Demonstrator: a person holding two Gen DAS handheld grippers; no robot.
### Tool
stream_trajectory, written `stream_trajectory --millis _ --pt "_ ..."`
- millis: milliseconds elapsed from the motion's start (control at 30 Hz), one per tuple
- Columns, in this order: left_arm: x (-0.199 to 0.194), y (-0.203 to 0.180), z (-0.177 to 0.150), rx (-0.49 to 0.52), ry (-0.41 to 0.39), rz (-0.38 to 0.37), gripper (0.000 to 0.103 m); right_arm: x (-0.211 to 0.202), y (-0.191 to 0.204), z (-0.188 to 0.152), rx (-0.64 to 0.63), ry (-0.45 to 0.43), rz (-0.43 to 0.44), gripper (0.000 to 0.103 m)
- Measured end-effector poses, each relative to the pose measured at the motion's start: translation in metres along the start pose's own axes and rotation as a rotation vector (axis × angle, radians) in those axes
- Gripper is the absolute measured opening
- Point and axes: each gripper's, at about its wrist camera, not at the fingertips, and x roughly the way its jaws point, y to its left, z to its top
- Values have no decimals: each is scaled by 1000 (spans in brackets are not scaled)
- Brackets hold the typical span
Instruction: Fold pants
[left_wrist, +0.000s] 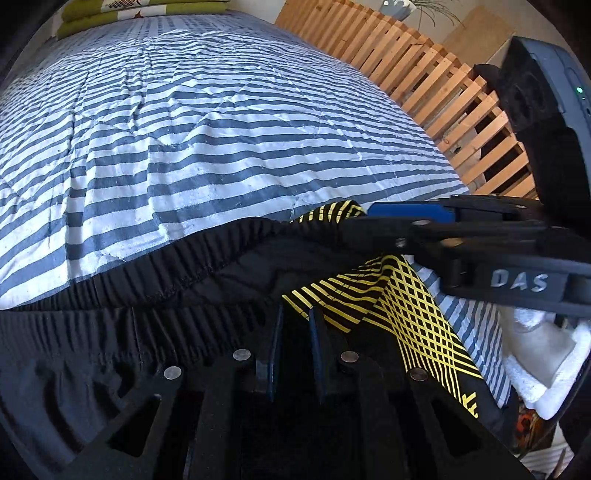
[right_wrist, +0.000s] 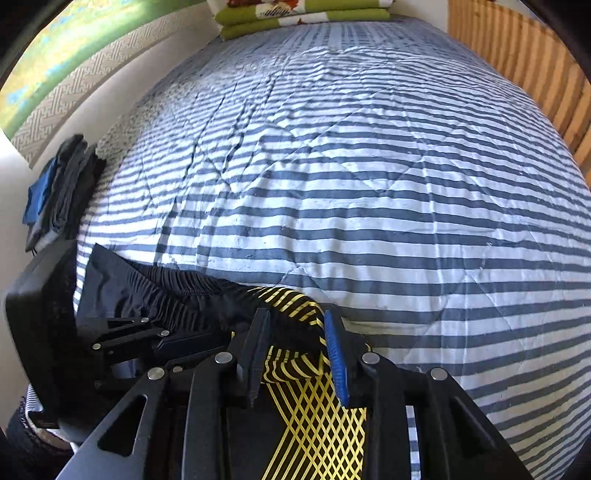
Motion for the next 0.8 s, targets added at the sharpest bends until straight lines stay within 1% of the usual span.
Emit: stream_trajectory --millis 67,200,267,300,333,367,400,433,533,633,700,733,767,800 --pt "-1 0 -4 11 1 2 14 14 9 0 -40 24 -47 34" --pt "1 0 -10 26 -6 -3 14 29 19 -3 -122 27 -154 35" --pt "0 1 -12 22 -12 -11 14 37 22 -1 -141 35 -234 35" --pt "-1 2 -13 23 -15 -13 14 43 20 2 -136 48 -260 36" --pt "-1 2 -14 24 -16 -18 14 48 17 4 -123 70 -262 36" --pt "-1 2 -15 23 -15 -24 14 50 14 7 -104 74 -254 35" --pt "-1 3 -17 20 -16 -30 14 50 12 10 -91 69 -249 32" --pt "-2 4 -17 18 -15 -36 14 50 11 13 -76 75 -236 22" --pt "-6 4 -23 26 -12 -41 14 45 -7 21 57 114 -125 15" --pt "-15 -2 -26 62 -10 -30 14 33 -34 27 216 151 76 14" --pt "-30 -5 -20 77 -59 -30 16 29 -50 29 301 175 190 14" --pt "-38 -5 -17 78 -87 -32 18 27 -56 29 334 182 230 14" --pt "-44 -4 -13 79 -114 -35 20 25 -59 27 359 185 265 14" --pt "-51 -2 -10 79 -134 -39 26 21 -62 25 381 186 306 14"
